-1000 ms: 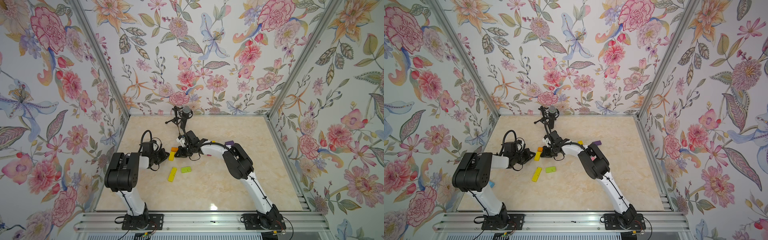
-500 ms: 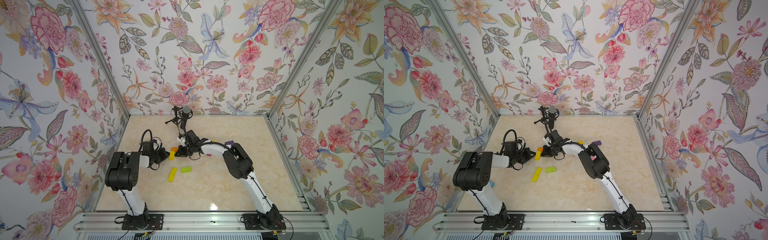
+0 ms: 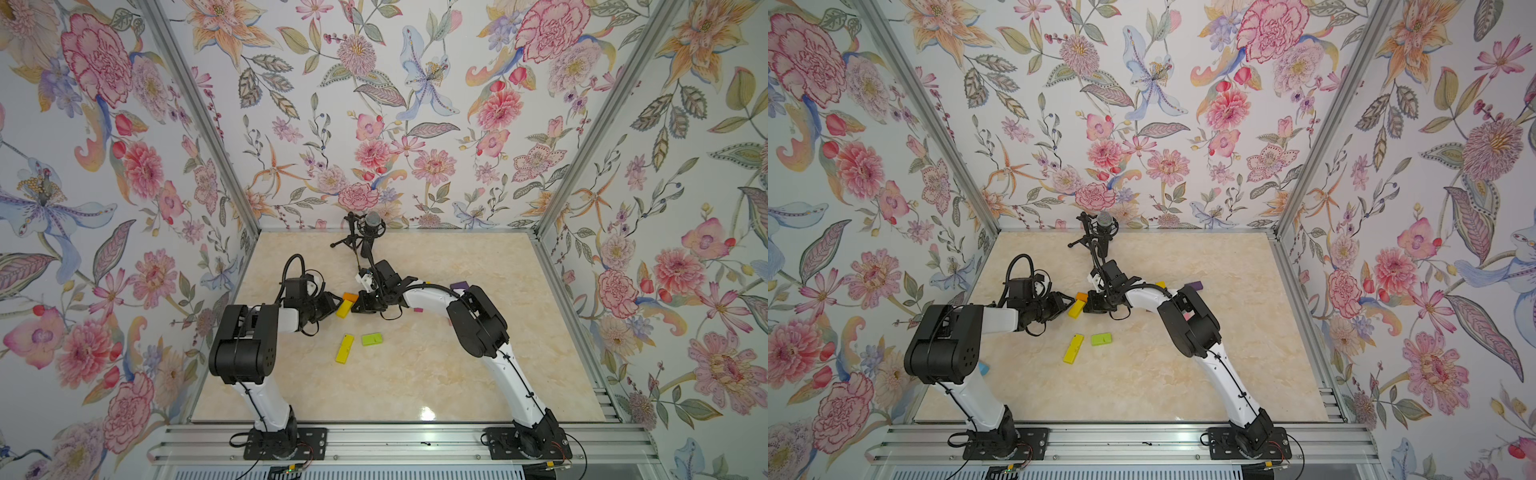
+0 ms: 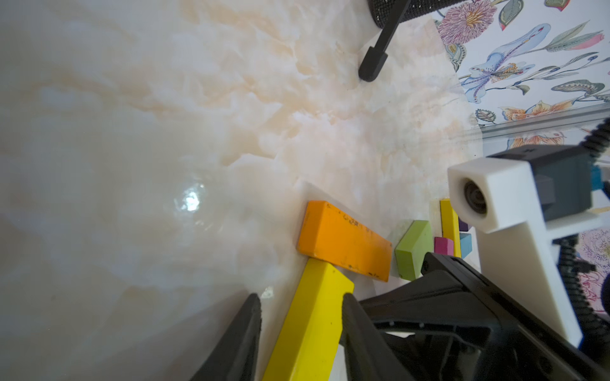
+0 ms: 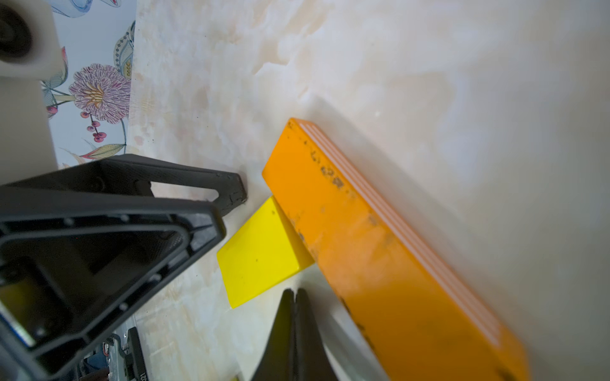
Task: Assemble the letter p with building blocks
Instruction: Assemble the building block at the center of the board, then adjust the building block at the center of the board.
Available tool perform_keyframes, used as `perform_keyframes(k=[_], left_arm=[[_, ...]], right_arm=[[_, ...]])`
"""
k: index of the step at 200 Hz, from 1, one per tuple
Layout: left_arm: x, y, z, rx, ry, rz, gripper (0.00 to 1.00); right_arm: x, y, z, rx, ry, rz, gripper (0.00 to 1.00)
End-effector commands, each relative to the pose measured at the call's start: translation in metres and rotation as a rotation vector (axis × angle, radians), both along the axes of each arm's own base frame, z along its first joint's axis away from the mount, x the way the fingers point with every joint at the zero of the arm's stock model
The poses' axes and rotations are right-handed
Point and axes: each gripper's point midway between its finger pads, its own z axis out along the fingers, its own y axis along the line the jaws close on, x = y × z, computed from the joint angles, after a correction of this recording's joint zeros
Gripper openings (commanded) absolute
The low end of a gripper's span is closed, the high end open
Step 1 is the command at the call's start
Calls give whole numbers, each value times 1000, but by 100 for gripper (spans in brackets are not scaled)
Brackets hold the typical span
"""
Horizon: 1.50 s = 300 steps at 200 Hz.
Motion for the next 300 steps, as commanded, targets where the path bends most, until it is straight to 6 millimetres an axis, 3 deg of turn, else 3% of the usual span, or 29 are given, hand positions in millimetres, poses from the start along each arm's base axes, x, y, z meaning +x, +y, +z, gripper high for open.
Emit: perform_keyframes(k=[1, 44, 49, 73, 122, 178, 205, 233, 250, 264, 300], left_arm=[[-18, 16, -10, 80, 70, 49, 50], [-24, 39, 15, 159, 16, 145, 57], [-24, 42, 29, 165, -21, 161, 57], [-32, 53, 47, 194, -79, 222, 57], [-47, 53, 75, 210, -148, 210, 58], [-62, 31, 90, 164, -215, 120, 57], [-61, 0, 94, 169, -213, 30, 56], [-61, -38, 82, 184, -181, -75, 54], [-58, -49, 73, 180, -166, -92, 54], [-51, -46, 67, 205, -146, -76, 56], [-19, -51, 70, 242, -149, -91, 57]], right_arm=[[-3, -15, 0, -52, -4, -17, 5], [-6, -18, 20, -55, -61, -13, 5], [-6, -19, 23, -52, -67, -15, 5], [-7, -22, 37, -60, -111, -27, 5], [-9, -41, 56, -95, -170, -75, 10], [-21, -77, 49, -164, -170, -110, 25], [-28, -94, 43, -193, -154, -135, 35], [-33, -109, 37, -226, -150, -157, 43], [-27, -121, 39, -241, -172, -189, 47], [-20, -125, 42, -231, -169, -198, 50], [12, -135, 52, -208, -205, -217, 51]])
